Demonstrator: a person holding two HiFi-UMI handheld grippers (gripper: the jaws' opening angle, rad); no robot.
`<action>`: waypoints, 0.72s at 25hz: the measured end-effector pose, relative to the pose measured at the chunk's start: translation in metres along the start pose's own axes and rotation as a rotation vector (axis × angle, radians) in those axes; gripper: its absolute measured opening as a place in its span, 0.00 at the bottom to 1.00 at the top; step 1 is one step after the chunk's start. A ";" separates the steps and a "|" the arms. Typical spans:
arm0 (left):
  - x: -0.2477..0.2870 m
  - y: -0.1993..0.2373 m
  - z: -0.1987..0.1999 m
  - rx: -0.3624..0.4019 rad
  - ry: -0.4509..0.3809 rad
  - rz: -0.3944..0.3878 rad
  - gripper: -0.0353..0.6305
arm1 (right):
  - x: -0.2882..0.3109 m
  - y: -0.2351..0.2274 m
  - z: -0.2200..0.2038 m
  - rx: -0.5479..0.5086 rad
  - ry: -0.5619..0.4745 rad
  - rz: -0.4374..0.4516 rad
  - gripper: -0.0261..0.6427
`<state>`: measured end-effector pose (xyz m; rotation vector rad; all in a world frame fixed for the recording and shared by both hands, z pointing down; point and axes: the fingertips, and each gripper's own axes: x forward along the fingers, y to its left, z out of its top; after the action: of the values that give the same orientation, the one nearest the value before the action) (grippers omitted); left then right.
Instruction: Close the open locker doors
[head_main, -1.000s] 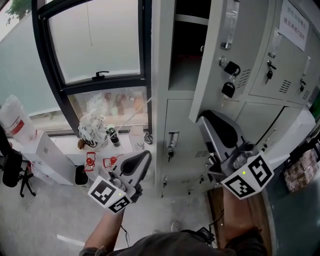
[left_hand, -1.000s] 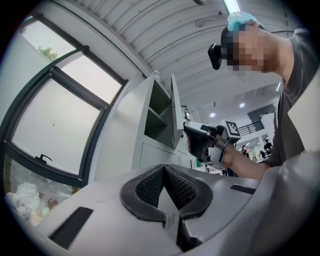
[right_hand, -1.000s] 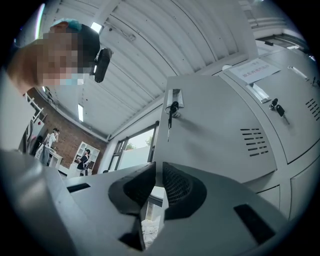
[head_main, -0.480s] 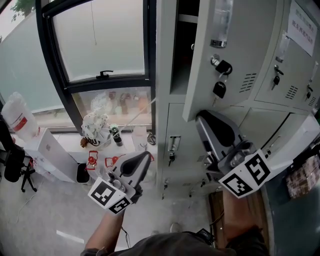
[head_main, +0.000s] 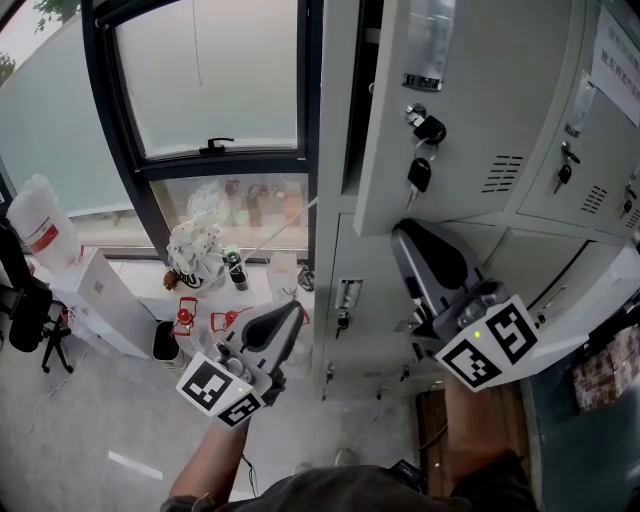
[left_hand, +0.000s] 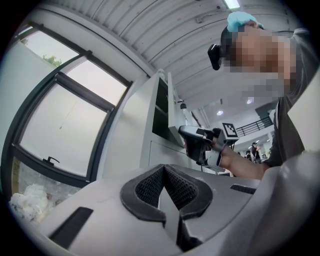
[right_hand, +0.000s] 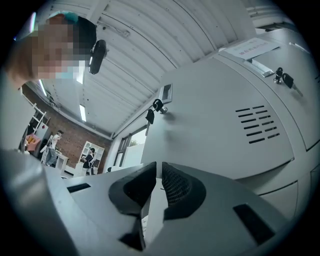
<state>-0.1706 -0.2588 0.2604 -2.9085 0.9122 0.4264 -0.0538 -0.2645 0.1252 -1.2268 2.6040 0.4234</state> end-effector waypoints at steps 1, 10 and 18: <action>0.001 0.000 0.000 0.001 -0.002 0.003 0.07 | 0.001 -0.001 0.000 0.001 0.001 0.003 0.10; 0.009 0.004 0.000 0.008 -0.008 0.029 0.07 | 0.008 -0.012 -0.005 0.010 0.004 0.024 0.10; 0.013 0.006 0.000 0.018 -0.008 0.041 0.07 | 0.011 -0.020 -0.007 0.020 0.005 0.025 0.10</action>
<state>-0.1636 -0.2705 0.2566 -2.8743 0.9716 0.4301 -0.0452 -0.2872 0.1253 -1.1917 2.6237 0.3987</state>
